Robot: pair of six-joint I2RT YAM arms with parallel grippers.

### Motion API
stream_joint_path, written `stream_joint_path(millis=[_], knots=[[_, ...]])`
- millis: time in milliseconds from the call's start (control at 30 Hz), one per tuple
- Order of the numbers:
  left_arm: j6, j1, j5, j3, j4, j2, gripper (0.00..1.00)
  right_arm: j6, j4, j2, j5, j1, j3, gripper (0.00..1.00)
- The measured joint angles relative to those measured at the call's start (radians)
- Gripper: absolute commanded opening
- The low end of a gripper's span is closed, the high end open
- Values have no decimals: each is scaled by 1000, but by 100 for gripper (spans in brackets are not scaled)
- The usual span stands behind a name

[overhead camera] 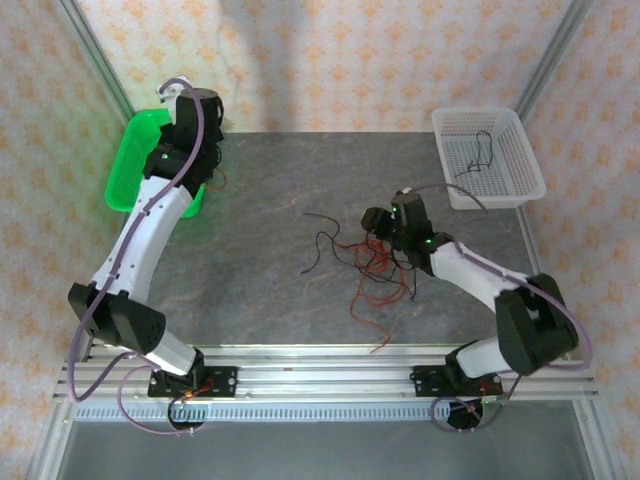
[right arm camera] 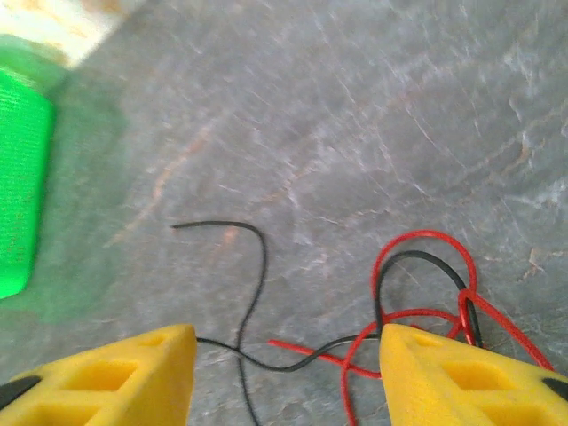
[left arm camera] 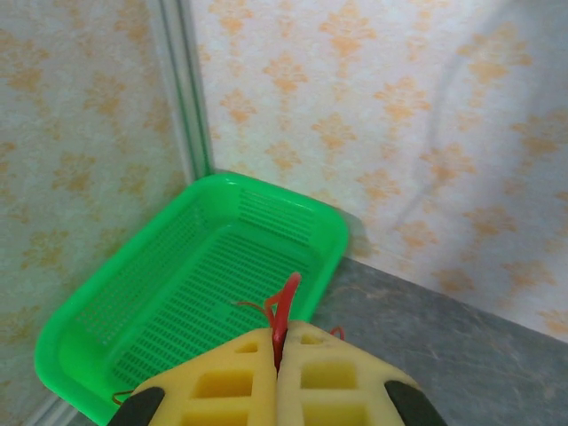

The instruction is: Untangle the cables

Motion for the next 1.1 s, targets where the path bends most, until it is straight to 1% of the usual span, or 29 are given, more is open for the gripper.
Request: stream_joint_path(millis=[233,433,600,667,767,933,1100], knots=[[8,125,-4,50,67,85,0,-15,-90,-195,0,0,-5,62],[45,183,-82,125,127,202,0,-18,-163,-298,15,0,-32,62],[56,225,-126,201,140,335,0,-29,-204,-307,26,0,-40,62],[55,250,-129,235,140,396,0,-35,-215,-307,27,0,-47,62],[41,289,-121,243,134,459,0,-44,-233,-307,30,0,-54,62],[-2,340,-76,229,125,512,0,-58,-254,-307,30,0,-55,62],[-42,352,-29,157,137,511,0,-64,-261,-307,29,0,-59,62]])
